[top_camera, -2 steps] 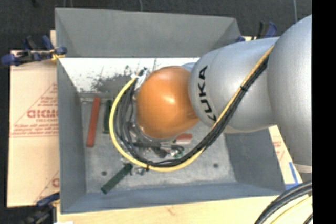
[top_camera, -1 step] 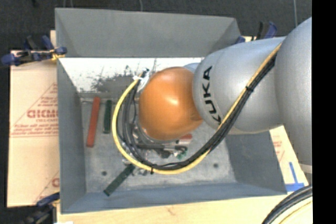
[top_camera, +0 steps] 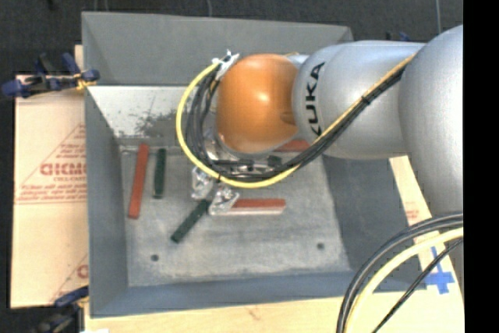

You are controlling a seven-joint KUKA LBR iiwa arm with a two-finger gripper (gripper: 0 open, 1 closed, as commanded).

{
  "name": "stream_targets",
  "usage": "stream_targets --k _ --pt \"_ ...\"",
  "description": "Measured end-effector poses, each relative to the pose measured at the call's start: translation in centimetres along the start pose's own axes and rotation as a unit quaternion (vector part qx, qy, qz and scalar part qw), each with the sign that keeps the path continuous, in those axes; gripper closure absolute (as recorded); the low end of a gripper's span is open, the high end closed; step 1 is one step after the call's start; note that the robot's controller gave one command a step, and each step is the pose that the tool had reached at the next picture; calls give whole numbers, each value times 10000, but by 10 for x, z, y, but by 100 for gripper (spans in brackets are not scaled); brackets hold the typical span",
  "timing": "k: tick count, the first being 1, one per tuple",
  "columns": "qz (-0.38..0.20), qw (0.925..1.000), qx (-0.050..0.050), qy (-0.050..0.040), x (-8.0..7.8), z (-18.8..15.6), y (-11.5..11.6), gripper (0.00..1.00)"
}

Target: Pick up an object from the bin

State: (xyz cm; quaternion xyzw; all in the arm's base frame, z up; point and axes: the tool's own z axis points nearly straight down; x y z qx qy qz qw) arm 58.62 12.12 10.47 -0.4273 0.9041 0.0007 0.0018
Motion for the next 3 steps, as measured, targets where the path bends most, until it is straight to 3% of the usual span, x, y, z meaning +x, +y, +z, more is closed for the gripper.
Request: stream_targets --k 1,2,3 --pt "9 10000 -2 2 0 0 0 100" --pt "-38 10000 -11 22 0 -61 -1 100" --pt "-1 10000 2 0 -4 -99 -7 100"
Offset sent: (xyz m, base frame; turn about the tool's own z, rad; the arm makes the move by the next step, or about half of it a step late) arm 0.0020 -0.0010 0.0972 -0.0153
